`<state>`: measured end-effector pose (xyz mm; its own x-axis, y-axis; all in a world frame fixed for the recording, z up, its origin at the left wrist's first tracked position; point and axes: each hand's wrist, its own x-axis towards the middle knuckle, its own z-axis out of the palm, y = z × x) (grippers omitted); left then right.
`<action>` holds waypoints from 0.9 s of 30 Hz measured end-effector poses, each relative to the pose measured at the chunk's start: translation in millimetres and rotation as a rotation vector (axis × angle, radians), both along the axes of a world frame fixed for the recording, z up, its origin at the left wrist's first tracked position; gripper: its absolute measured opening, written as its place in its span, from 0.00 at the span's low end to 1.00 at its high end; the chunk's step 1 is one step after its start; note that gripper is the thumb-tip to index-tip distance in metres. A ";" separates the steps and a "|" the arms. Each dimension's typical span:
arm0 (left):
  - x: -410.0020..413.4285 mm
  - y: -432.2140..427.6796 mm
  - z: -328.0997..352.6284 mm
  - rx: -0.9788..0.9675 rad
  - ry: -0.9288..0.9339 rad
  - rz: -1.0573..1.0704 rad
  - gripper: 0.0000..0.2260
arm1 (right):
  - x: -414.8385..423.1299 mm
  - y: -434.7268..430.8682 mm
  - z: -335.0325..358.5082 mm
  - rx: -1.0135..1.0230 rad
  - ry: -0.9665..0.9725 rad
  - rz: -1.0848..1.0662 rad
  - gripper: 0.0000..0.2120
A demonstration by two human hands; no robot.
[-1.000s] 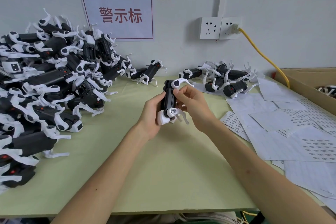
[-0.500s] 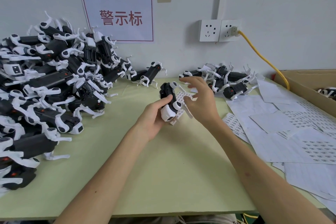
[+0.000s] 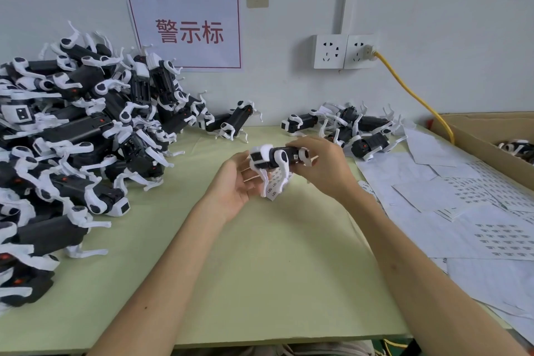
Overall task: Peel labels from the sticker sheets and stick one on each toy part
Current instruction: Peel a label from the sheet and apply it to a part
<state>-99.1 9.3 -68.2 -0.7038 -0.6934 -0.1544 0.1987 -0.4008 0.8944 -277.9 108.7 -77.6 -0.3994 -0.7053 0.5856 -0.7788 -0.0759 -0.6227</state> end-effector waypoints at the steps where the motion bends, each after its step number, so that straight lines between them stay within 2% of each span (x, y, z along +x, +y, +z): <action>1: -0.3 0.4 1.0 -0.012 -0.022 0.030 0.11 | -2.1 0.5 -1.2 0.018 -0.029 -0.011 0.19; 5: 2.6 1.8 2.1 -0.081 -0.089 0.081 0.14 | -6.2 2.1 -1.9 0.061 -0.275 -0.003 0.10; 10: 0.4 5.1 1.6 -0.074 -0.074 0.110 0.14 | -3.9 4.2 5.7 0.114 -0.812 0.203 0.15; 13: -2.3 4.9 -2.4 -0.075 -0.110 0.111 0.12 | -5.6 5.7 11.6 0.147 -0.995 0.269 0.11; 15: -5.4 4.9 -5.5 -0.074 -0.124 0.098 0.11 | -12.0 10.8 19.3 0.112 -1.185 0.297 0.07; 17: -6.5 2.7 -9.0 -0.067 -0.125 0.096 0.10 | -24.1 17.6 36.4 -0.032 -1.361 0.261 0.06; 18: -7.0 1.0 -10.3 -0.067 -0.121 0.095 0.10 | -36.2 23.2 47.2 -0.179 -1.419 0.240 0.06; 20: -8.2 -1.3 -12.2 -0.063 -0.113 0.085 0.10 | -68.8 43.8 71.8 -0.574 -1.475 0.262 0.09; 22: -7.3 -3.2 -13.0 -0.060 -0.095 0.079 0.10 | -104.9 73.6 92.0 -0.923 -1.522 0.295 0.17; 23: -7.0 -3.7 -13.1 -0.062 -0.089 0.078 0.10 | -121.2 88.7 98.6 -1.010 -1.494 0.252 0.20; 25: -7.4 -3.6 -13.0 -0.070 -0.091 0.079 0.10 | -142.8 109.6 103.8 -1.019 -1.345 0.025 0.22; 27: -8.6 -2.4 -13.2 -0.081 -0.100 0.076 0.10 | -152.5 115.3 95.0 -1.022 -1.383 -0.149 0.20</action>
<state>-107.7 6.8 -81.4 -0.6329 -0.7570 -0.1622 0.1338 -0.3133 0.9402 -430.4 224.0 17.3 -0.9755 -0.2090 -0.0692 0.2132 -0.8187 -0.5332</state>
